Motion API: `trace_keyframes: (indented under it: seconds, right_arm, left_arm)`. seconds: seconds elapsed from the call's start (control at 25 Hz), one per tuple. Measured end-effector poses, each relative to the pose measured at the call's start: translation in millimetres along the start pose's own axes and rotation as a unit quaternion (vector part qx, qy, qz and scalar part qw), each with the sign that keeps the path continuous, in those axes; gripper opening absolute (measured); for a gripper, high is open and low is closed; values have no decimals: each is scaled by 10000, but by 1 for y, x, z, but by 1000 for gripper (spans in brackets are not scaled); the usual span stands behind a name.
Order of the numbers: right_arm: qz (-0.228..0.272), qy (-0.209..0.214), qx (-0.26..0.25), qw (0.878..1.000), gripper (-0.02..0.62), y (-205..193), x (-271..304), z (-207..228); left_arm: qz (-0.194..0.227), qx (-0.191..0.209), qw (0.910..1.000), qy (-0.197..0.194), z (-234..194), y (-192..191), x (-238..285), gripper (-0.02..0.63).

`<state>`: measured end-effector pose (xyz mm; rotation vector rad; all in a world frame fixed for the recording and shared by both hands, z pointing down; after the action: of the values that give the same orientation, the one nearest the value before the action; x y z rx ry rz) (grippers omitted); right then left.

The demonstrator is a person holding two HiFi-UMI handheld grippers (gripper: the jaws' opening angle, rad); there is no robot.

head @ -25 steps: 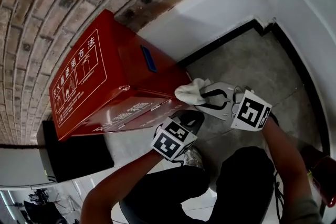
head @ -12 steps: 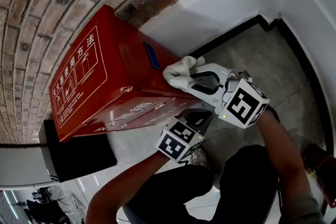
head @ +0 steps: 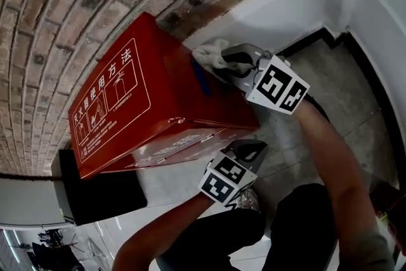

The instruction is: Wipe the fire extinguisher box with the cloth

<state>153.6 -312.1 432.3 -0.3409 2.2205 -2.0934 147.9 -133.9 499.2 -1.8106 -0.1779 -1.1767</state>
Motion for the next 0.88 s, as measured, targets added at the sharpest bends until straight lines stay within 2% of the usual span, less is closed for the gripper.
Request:
trace_keyframes:
  seconds: [0.28, 0.44, 0.6, 0.88]
  right_arm:
    - [-170, -138, 103, 9997, 87, 10, 23, 23]
    - [180, -326, 314, 9988, 89, 29, 14, 31]
    - [195, 153, 190, 9995, 89, 48, 11, 18]
    - [150, 857, 31, 9962, 87, 54, -25, -14]
  left_arm:
    - [-25, 71, 9999, -89, 3, -1, -1, 0]
    - [60, -51, 9999, -127, 2, 0, 1, 0]
    - [44, 45, 9999, -90, 3, 3, 2, 0]
    - [104, 58, 9999, -90, 6, 12, 2, 0]
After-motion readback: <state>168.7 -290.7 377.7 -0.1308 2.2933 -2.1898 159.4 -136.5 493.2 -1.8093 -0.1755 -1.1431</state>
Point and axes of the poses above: the fingertips, and each gripper's own axes: x forward along the fingers, z to its right, y out of its top, the point moved 8 cm from there along -x, backward along the fingers, and after that the axes turned 8 degrees about x, right-handed, at the moved point
